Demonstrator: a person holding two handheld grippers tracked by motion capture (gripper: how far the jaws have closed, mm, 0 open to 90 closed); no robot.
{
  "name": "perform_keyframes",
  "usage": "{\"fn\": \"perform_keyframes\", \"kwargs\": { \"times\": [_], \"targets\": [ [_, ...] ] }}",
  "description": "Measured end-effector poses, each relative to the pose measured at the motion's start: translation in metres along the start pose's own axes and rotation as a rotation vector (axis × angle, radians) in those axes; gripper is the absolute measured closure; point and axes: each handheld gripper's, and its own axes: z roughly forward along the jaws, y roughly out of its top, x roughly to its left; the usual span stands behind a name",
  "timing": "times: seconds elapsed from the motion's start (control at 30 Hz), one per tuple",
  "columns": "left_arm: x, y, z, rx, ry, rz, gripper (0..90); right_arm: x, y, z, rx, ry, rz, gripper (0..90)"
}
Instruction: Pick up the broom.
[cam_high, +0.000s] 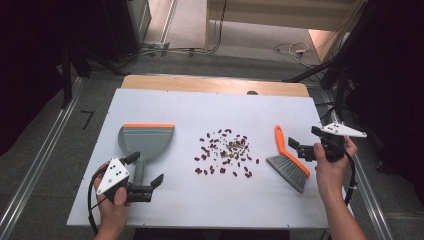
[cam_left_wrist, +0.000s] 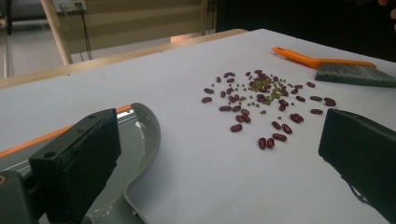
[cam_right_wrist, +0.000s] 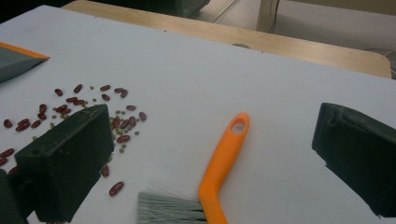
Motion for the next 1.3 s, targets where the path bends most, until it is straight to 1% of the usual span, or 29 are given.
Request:
{"fn": "perform_keyframes", "kwargs": {
  "times": [0.07, 0.13, 0.2, 0.23, 0.33, 0.43, 0.5, 0.57, 0.63, 0.67, 0.7, 0.73, 0.77, 0.8, 0.83, 0.87, 0.9, 0.97, 1.03, 1.1, 1.13, 1.23, 1.3],
  "targets": [
    [0.000, 0.000, 0.000, 0.000, 0.000, 0.000, 0.1, -0.001, 0.005, 0.004, 0.020, -0.001, -0.012, 0.0],
    [-0.001, 0.000, 0.001, 0.002, -0.003, 0.002, 0.0, -0.003, 0.010, 0.009, 0.052, -0.001, -0.020, 0.0],
    [-0.001, 0.000, 0.002, 0.005, -0.005, 0.004, 0.0, -0.005, 0.016, 0.014, 0.084, 0.006, -0.018, 0.0],
    [-0.002, 0.000, 0.002, 0.005, -0.004, 0.005, 0.0, -0.006, 0.018, 0.017, 0.104, 0.002, -0.015, 0.0],
    [-0.003, 0.000, 0.002, 0.007, -0.006, 0.009, 0.1, -0.009, 0.024, 0.028, 0.171, 0.020, -0.008, 0.0],
    [-0.003, 0.000, 0.002, 0.010, -0.009, 0.011, 0.0, -0.011, 0.027, 0.040, 0.248, 0.010, 0.005, 0.0],
    [-0.004, 0.000, 0.003, 0.010, -0.009, 0.012, 0.1, -0.012, 0.026, 0.048, 0.281, 0.017, 0.011, 0.0],
    [-0.004, 0.000, 0.003, 0.010, -0.010, 0.013, 0.1, -0.012, 0.025, 0.056, 0.328, 0.036, 0.009, 0.0],
    [-0.004, 0.000, 0.003, 0.011, -0.009, 0.012, 0.1, -0.012, 0.023, 0.064, 0.382, 0.048, 0.010, 6.7],
    [-0.004, 0.000, 0.003, 0.012, -0.009, 0.012, 0.1, -0.013, 0.022, 0.068, 0.413, 0.058, 0.022, 6.8],
    [-0.003, 0.000, 0.003, 0.012, -0.010, 0.011, 0.1, -0.013, 0.021, 0.072, 0.439, 0.066, 0.030, 9.0],
    [-0.003, -0.001, 0.003, 0.012, -0.010, 0.011, 0.1, -0.012, 0.020, 0.075, 0.458, 0.065, 0.034, 15.6],
    [-0.003, -0.001, 0.003, 0.012, -0.009, 0.011, 0.1, -0.012, 0.018, 0.078, 0.472, 0.050, 0.040, 21.3],
    [-0.003, -0.001, 0.003, 0.013, -0.010, 0.012, 0.1, -0.011, 0.017, 0.080, 0.484, 0.029, 0.033, 25.5],
    [-0.003, -0.001, 0.003, 0.012, -0.010, 0.011, 0.0, -0.011, 0.016, 0.082, 0.494, 0.023, 0.034, 29.7],
    [-0.003, -0.001, 0.003, 0.012, -0.010, 0.011, 0.1, -0.012, 0.016, 0.082, 0.494, 0.022, 0.047, 36.6],
    [-0.003, -0.001, 0.003, 0.013, -0.008, 0.011, 0.1, -0.011, 0.015, 0.083, 0.494, 0.013, 0.070, 42.4],
    [-0.003, -0.001, 0.003, 0.012, -0.009, 0.012, 0.1, -0.010, 0.013, 0.085, 0.516, -0.002, 0.093, 43.3],
    [-0.003, -0.001, 0.003, 0.014, -0.008, 0.011, 0.1, -0.007, 0.009, 0.088, 0.560, -0.051, 0.085, 45.8],
    [-0.003, -0.001, 0.003, 0.015, -0.007, 0.008, 0.1, -0.006, 0.005, 0.089, 0.584, -0.061, 0.089, 45.8],
    [-0.003, -0.001, 0.003, 0.015, -0.008, 0.009, 0.1, -0.006, 0.003, 0.090, 0.596, -0.066, 0.108, 45.3],
    [-0.003, -0.001, 0.003, 0.013, -0.008, 0.010, 0.0, -0.005, -0.004, 0.091, 0.614, -0.078, 0.106, 45.9],
    [-0.003, -0.001, 0.003, 0.014, -0.008, 0.010, 0.1, -0.003, -0.008, 0.091, 0.631, -0.078, 0.120, 48.0]
  ]
}}
